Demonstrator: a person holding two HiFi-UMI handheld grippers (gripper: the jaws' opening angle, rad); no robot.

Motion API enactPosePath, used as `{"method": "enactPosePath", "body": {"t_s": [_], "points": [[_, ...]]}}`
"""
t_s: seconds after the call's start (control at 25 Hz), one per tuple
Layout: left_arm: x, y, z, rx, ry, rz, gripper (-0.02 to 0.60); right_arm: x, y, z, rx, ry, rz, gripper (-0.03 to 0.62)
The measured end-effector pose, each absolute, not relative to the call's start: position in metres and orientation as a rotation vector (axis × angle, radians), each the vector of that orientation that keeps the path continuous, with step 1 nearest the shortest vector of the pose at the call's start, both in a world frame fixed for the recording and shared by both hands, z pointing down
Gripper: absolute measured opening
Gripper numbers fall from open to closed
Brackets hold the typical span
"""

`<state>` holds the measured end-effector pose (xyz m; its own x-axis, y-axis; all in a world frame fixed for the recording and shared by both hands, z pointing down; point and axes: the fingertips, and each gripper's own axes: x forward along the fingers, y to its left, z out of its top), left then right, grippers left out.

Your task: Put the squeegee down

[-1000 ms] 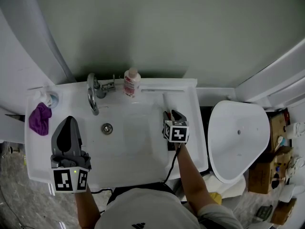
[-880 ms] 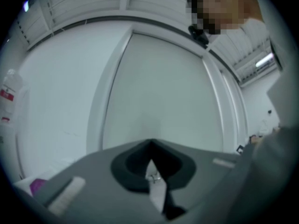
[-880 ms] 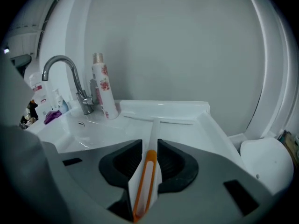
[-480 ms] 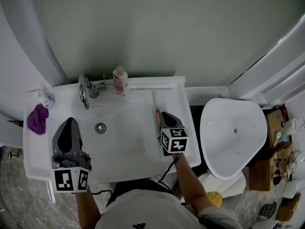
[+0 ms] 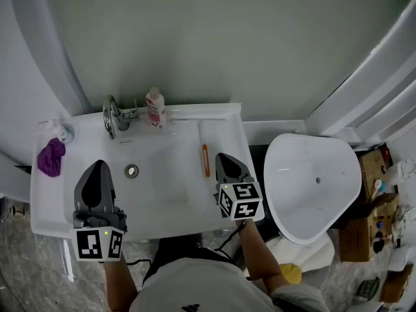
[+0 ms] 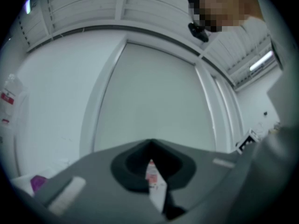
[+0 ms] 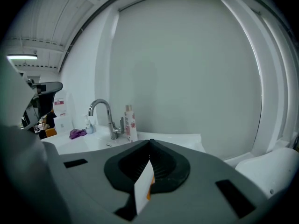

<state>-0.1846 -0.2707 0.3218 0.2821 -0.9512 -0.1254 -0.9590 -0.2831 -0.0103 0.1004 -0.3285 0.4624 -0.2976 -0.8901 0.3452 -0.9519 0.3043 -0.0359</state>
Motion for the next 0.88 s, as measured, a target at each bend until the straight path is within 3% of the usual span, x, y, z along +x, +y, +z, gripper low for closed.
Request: {"method": "enactPosePath", "body": {"t_s": [0.88], "points": [[-0.138, -0.206, 0.291, -2.430, 1.750, 0.202, 0.007, 0.125, -0.243, 0.356, 1.766, -2.506, 0.081, 0.002]]}}
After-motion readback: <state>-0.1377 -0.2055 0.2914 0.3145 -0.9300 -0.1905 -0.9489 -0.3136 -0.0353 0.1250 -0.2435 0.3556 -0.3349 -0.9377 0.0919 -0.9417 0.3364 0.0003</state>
